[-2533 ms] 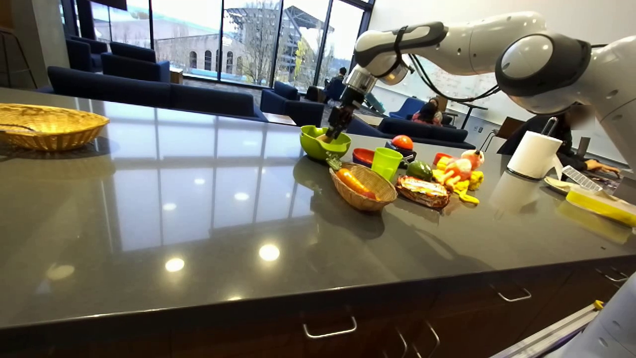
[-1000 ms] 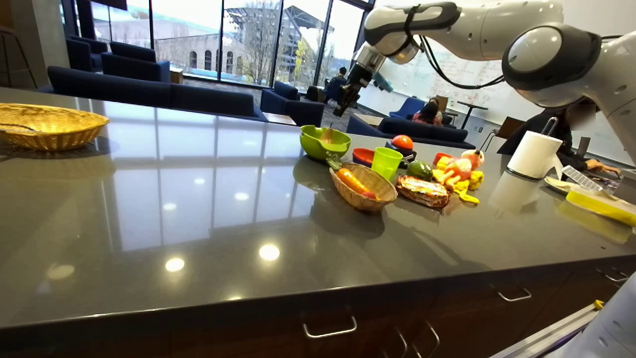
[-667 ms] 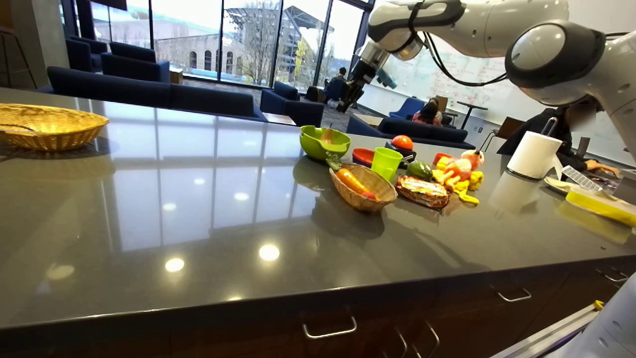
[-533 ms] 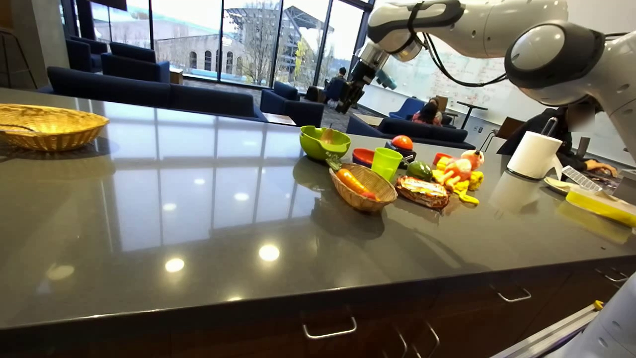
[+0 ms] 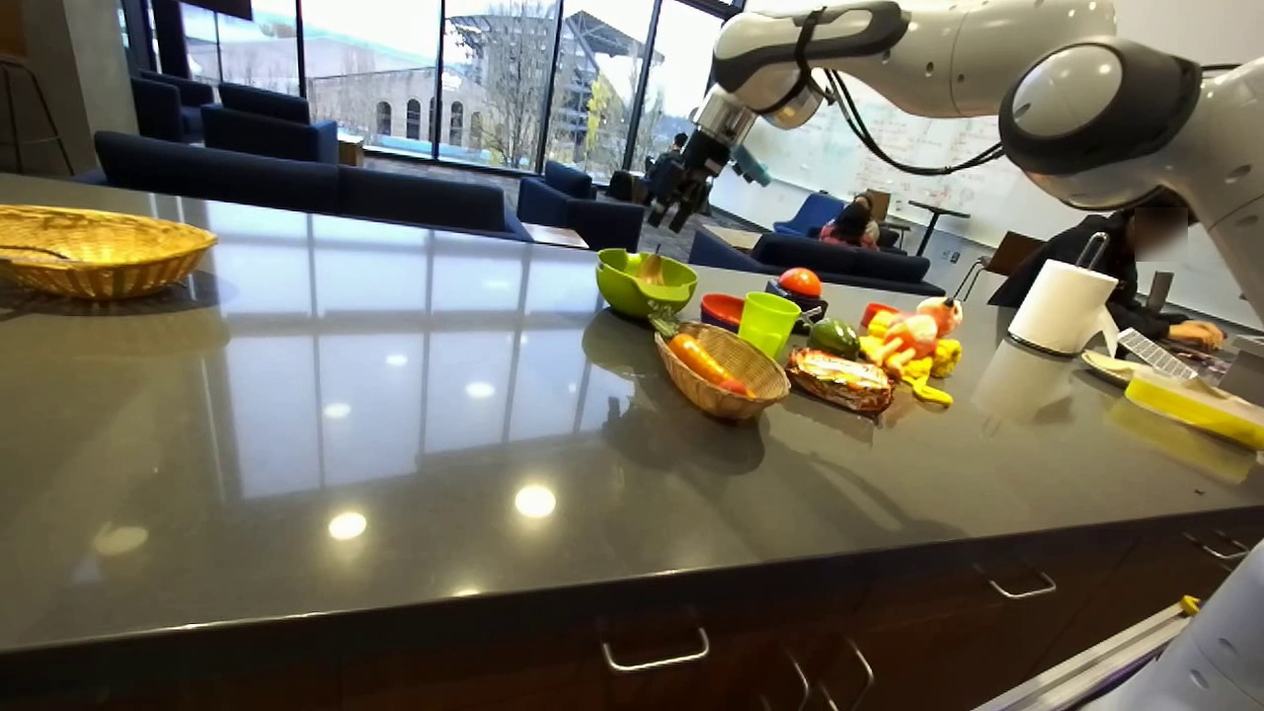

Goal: Remove the pear from the green bowl and put it on the right side of the counter

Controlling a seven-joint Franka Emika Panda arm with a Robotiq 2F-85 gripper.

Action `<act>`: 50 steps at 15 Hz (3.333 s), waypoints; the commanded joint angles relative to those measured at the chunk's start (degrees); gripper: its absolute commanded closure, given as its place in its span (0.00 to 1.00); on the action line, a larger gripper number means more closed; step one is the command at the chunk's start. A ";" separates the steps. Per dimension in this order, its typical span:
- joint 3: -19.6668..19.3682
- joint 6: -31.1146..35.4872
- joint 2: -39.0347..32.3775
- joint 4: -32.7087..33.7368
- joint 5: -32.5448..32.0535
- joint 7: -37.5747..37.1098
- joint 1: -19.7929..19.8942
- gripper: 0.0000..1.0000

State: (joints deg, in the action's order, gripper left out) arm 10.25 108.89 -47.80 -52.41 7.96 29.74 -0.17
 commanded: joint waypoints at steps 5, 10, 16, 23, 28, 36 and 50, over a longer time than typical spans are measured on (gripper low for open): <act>-0.68 -0.40 -0.02 -1.88 -0.72 -0.74 -1.18 0.00; -1.03 -0.71 -0.39 -1.94 -0.60 -0.40 -1.05 0.31; -1.08 -1.10 -0.90 -1.57 -0.58 -0.18 -1.06 0.79; -1.34 -1.11 -0.66 -1.44 -0.98 -0.23 -1.22 0.98; -1.84 -0.83 0.51 -1.23 -2.38 -0.68 -1.71 0.98; -2.75 -0.45 4.10 -1.06 -6.74 -2.61 -1.45 0.98; -8.61 1.83 10.68 -4.90 -7.52 -10.90 0.70 0.98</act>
State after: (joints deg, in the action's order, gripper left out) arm 2.70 109.72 -40.59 -52.80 0.80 21.59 0.28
